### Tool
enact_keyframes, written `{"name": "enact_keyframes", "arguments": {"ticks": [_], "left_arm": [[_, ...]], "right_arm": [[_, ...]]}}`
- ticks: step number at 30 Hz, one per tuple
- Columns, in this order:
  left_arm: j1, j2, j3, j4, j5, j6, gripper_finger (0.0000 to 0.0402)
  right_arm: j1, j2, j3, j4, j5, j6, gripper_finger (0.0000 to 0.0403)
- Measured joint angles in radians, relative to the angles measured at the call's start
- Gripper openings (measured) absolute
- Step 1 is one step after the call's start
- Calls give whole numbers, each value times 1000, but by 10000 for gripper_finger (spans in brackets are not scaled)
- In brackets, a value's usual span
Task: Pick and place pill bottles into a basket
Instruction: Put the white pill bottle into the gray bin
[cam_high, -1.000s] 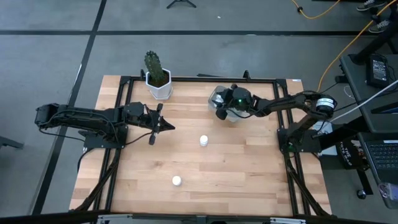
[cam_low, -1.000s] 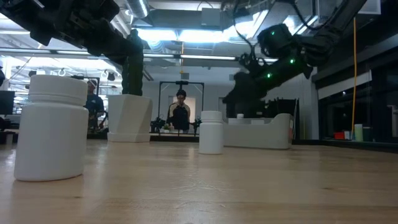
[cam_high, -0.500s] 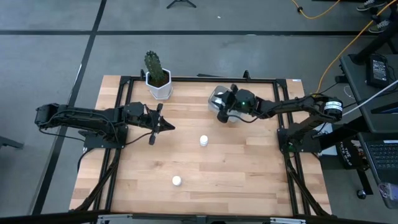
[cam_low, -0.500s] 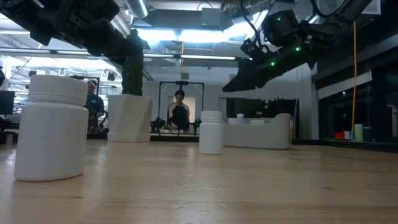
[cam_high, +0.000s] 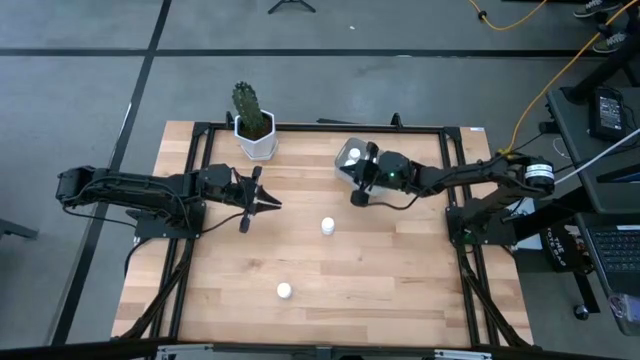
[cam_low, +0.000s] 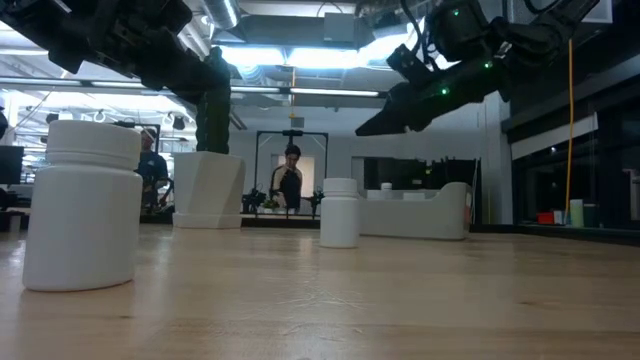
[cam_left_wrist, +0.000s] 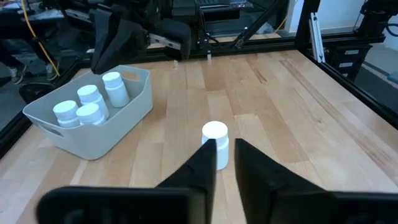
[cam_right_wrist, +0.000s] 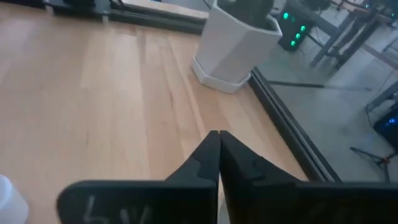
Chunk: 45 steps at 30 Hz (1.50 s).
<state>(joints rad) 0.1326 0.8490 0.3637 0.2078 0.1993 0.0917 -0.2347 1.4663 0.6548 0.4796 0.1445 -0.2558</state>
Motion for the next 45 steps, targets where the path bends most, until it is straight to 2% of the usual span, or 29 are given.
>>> {"name": "enact_keyframes", "arguments": {"ticks": [6, 13, 19, 24, 30, 37, 40, 45], "left_arm": [[0, 0, 0, 18, 1, 34, 125], [0, 0, 0, 21, -30, 45, 213], [-2, 0, 0, 21, -31, 58, 264], [-16, 0, 0, 20, -44, 26, 278], [-108, 3, 0, 21, -153, -24, 278], [-301, 52, 0, 19, -378, -131, 278], [-395, 96, 0, 19, -499, -198, 278], [-550, 190, 27, 20, -628, -316, 278]], "right_arm": [[17, -2, 0, 1, 1, 8, 28], [17, -2, 0, 2, 1, 54, 6], [17, -2, 0, 2, 1, 97, 11], [17, -2, 0, 2, -14, 97, 10], [24, -2, 0, 2, -15, 93, 4], [84, -15, -1, -1, 1, 38, 3], [117, -27, -1, -5, 27, 37, 4], [172, -54, -1, -62, 58, 41, 2]]}}
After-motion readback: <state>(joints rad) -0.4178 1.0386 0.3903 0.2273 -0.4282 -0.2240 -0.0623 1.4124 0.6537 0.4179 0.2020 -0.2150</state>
